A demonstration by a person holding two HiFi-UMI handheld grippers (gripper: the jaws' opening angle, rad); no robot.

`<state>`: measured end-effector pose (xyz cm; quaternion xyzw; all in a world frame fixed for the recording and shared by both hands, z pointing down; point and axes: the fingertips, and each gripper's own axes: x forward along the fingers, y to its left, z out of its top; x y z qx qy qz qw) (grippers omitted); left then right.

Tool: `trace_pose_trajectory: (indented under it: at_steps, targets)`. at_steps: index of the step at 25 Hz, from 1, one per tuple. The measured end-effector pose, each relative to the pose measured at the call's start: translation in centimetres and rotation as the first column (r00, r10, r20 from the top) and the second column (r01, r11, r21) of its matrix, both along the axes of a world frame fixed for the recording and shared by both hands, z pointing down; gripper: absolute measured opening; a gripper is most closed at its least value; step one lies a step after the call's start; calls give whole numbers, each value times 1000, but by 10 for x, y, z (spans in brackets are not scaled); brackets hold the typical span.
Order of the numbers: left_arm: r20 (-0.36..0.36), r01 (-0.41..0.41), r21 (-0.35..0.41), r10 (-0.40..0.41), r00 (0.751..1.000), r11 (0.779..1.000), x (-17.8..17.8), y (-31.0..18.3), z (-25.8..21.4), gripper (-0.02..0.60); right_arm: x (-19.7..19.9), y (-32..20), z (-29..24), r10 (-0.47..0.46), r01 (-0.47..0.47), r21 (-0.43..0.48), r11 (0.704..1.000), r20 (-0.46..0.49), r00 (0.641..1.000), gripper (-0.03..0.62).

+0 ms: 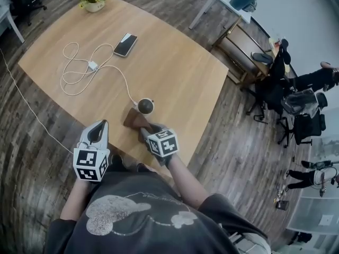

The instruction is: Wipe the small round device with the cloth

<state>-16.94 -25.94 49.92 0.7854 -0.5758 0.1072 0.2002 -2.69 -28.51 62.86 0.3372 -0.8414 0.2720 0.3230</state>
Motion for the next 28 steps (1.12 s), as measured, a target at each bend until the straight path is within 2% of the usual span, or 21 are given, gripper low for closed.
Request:
trace_pose_trajectory:
  at_steps: [3,6,13,19,25,28]
  targets:
    - [-11,-22,-9,22,1000,1000,-2,1,2,18,5,6,8,28,-29,-32,999,-29,999,78]
    - [-13,-39,-17,39,999,999,-1,-1,6,18,6,13,7,36,-37,-49,998,-19,999,78]
    - [-22,11,-20,-11,1000,1000,11,-5,4,18,42,26,-3,68,-64,-71,995,51,996,78]
    - [-31,51,-16,-51,998,999,19,-16,1,18,72,22,-28,55,-55,1,998,76,996,78]
    - [-7,64,-25,-64,998,998,24,-19,3,18,79,1,-73,90,-113,85,990,242,966,78]
    - [-4,85,-37,-86,996,996,24,-18,6,18,71,-13,-68,80,-106,89,990,254,964,78]
